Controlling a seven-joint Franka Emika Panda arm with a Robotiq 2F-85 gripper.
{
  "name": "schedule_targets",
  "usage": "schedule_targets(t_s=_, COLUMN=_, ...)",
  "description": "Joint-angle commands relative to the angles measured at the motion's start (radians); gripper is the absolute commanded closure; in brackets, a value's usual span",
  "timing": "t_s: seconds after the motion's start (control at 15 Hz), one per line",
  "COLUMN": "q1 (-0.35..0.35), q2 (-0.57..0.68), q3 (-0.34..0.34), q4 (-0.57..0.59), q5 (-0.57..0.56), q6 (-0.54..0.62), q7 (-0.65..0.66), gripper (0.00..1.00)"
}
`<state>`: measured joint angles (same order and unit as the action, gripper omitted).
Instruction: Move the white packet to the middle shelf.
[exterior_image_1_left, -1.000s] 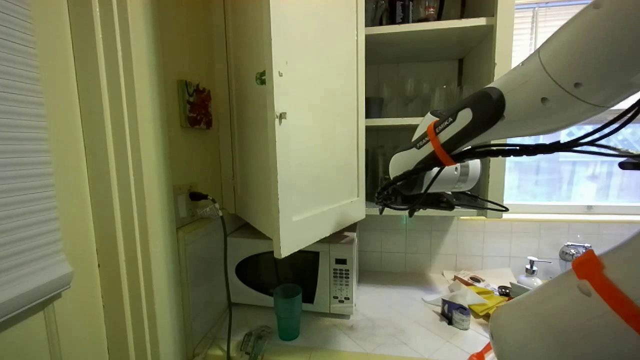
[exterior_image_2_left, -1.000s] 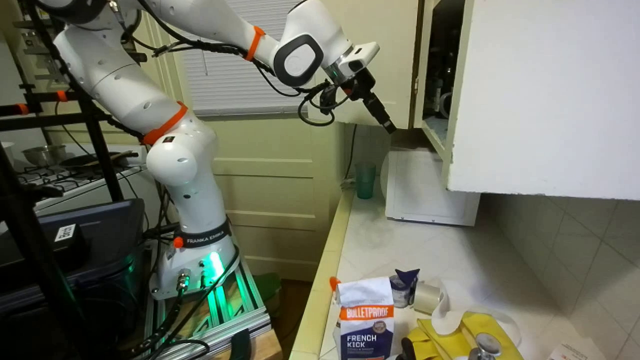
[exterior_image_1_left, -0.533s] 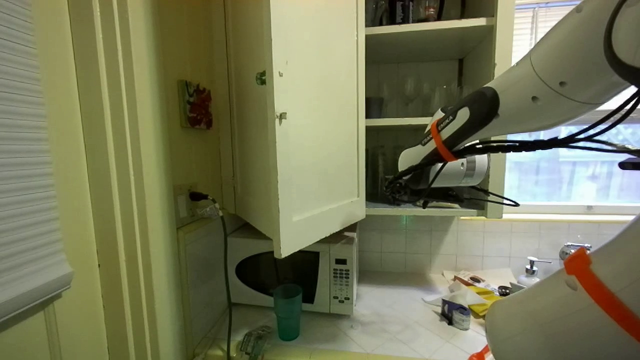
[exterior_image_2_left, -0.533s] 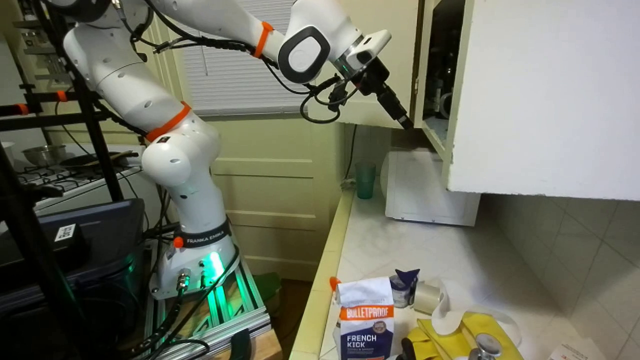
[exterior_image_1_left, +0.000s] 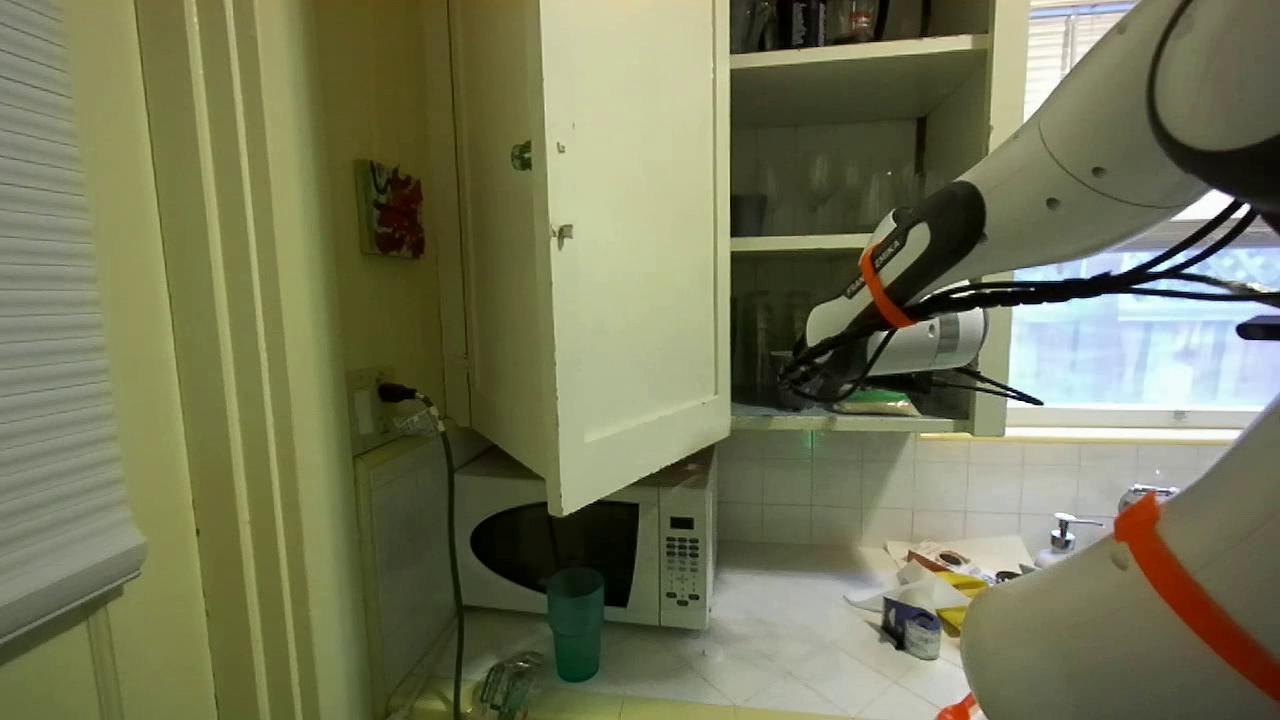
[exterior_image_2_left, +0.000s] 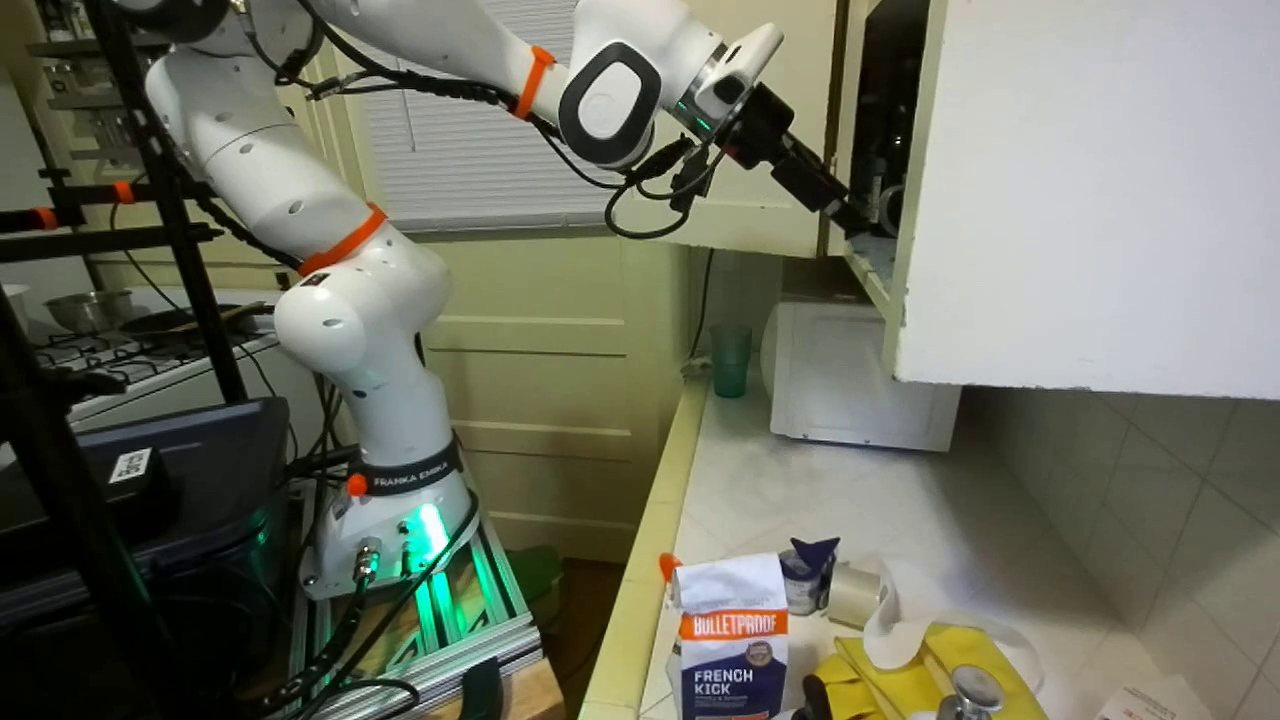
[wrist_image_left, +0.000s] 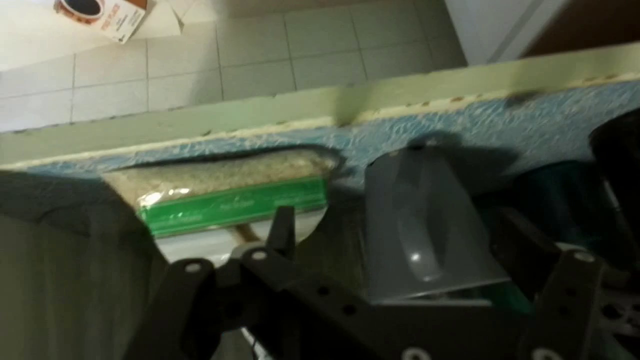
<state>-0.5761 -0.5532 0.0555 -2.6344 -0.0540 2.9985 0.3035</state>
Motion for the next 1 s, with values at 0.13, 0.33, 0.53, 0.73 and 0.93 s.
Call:
schedule_targets(t_s=0.13, q1=-0.254, q2=0.066, q3=0.155, q4=0.060, q5=-0.024, q6=0.109, q7=0.118, gripper=0.00)
schedule_targets(t_s=0.33, q1=-0.329, q2=0.103, q3=0.223, q4=0.087, q5=-0.013, q6=0.160, q7=0.142, gripper=0.00)
schedule_targets(t_s=0.53, q1=-0.355, q2=0.143, q3=0.259, q4=0.103, q5=-0.005, q6=0.245, q7=0.139, gripper=0.00)
schedule_targets(t_s=0.73, q1=-0.379, q2=0.158, q3=0.281, q4=0.110, q5=-0.004, q6=0.293, q7=0.127, gripper=0.00)
schedule_targets(t_s=0.93, q1=-0.416, q2=0.147, q3=0.300, q4=0.113, q5=-0.001, q6=0.290, q7=0.125, gripper=0.00)
